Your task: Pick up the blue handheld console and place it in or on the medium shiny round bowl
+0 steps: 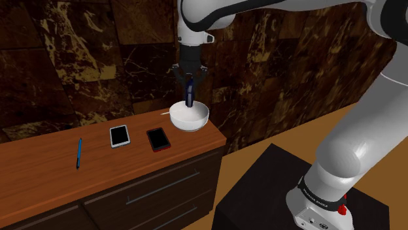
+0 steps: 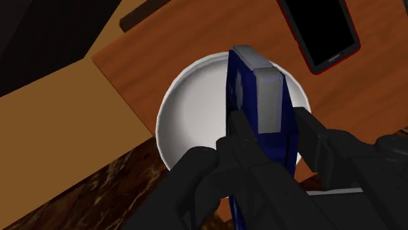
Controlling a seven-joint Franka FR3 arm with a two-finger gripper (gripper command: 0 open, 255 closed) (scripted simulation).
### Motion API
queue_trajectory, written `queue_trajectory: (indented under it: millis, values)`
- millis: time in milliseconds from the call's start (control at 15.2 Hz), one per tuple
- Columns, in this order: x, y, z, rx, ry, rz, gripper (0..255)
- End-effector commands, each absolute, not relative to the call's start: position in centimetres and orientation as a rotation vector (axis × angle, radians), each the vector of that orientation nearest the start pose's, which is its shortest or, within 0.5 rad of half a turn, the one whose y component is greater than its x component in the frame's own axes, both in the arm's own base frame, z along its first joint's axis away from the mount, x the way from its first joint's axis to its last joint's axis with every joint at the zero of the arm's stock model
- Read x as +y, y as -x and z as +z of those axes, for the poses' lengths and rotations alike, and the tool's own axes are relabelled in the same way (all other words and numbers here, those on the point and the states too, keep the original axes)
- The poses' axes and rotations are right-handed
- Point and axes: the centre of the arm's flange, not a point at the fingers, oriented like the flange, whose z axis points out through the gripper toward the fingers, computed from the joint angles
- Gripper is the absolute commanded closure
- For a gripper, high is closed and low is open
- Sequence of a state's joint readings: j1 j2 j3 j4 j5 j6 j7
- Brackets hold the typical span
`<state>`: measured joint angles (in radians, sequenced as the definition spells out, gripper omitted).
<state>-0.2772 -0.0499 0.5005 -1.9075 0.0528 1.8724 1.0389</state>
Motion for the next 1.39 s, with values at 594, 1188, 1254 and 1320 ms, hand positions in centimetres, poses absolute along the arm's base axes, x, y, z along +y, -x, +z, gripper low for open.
queue_trajectory:
  millis: [594, 1188, 1254, 1320]
  values:
    - [10.7, -57.2, 47.7, 1.258, 2.850, 0.012, 255]
    - [10.7, -57.2, 42.9, 1.258, 2.850, 0.012, 255]
    - [10.7, -57.2, 42.5, 1.258, 2.850, 0.012, 255]
    - [10.7, -57.2, 42.5, 1.258, 2.850, 0.012, 255]
